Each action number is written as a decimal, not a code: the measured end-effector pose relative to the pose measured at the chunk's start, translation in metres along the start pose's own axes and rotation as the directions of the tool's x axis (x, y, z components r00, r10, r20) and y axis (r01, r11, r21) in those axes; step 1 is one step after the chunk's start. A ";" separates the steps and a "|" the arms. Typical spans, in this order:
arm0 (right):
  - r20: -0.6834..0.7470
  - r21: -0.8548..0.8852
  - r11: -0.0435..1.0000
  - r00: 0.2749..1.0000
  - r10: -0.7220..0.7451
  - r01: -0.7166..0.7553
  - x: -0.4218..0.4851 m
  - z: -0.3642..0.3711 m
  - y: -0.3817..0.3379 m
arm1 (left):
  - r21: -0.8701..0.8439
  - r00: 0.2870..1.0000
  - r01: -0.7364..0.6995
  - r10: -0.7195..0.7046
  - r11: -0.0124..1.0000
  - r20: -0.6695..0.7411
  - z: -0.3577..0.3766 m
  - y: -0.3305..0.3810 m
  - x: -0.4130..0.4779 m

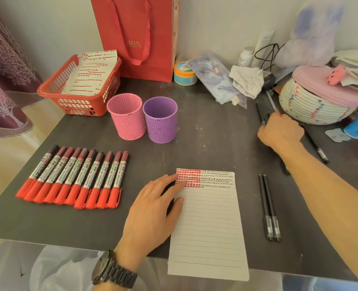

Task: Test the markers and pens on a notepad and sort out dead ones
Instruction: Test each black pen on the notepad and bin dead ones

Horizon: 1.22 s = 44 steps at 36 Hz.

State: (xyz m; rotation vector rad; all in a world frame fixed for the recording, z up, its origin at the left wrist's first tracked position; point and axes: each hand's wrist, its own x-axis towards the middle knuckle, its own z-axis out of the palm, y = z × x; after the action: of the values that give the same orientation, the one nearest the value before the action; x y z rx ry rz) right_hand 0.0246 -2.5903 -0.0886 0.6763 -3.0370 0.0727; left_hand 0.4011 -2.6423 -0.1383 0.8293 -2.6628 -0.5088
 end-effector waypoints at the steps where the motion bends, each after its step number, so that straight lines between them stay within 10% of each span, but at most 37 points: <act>1: 0.000 0.000 1.000 1.000 0.002 -0.002 0.000 0.000 0.000 | -0.002 1.000 -0.001 0.001 1.000 -0.002 0.000 0.000 0.000; 12: -0.055 -0.039 0.999 0.998 -0.001 -0.001 -0.005 0.007 0.004 | -0.012 1.000 0.011 -0.011 1.000 0.029 -0.003 0.003 0.000; 17: -0.014 0.254 0.967 1.000 0.015 -0.011 -0.029 0.002 0.008 | -0.008 0.999 0.011 -0.011 1.000 0.040 -0.003 0.004 -0.001; 26: 0.021 0.858 0.502 0.972 -0.236 0.104 -0.209 -0.021 0.003 | -0.273 0.994 0.037 -0.063 0.961 -0.087 -0.014 0.007 -0.002; 38: 0.143 0.933 0.360 0.948 -0.284 -0.033 -0.320 -0.004 -0.006 | -0.678 0.994 0.106 -0.064 0.728 0.087 -0.026 0.056 -0.021; 44: 0.143 0.978 0.183 0.964 -0.222 -0.103 -0.302 -0.019 0.010 | -0.566 0.979 -0.003 0.118 0.824 0.167 -0.030 0.053 -0.022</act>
State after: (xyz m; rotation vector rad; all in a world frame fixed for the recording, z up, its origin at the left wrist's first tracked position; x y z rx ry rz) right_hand 0.2942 -2.4518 -0.0819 0.8126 -2.7080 2.3062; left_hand 0.4049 -2.5958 -0.0933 0.5267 -2.4597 -1.3407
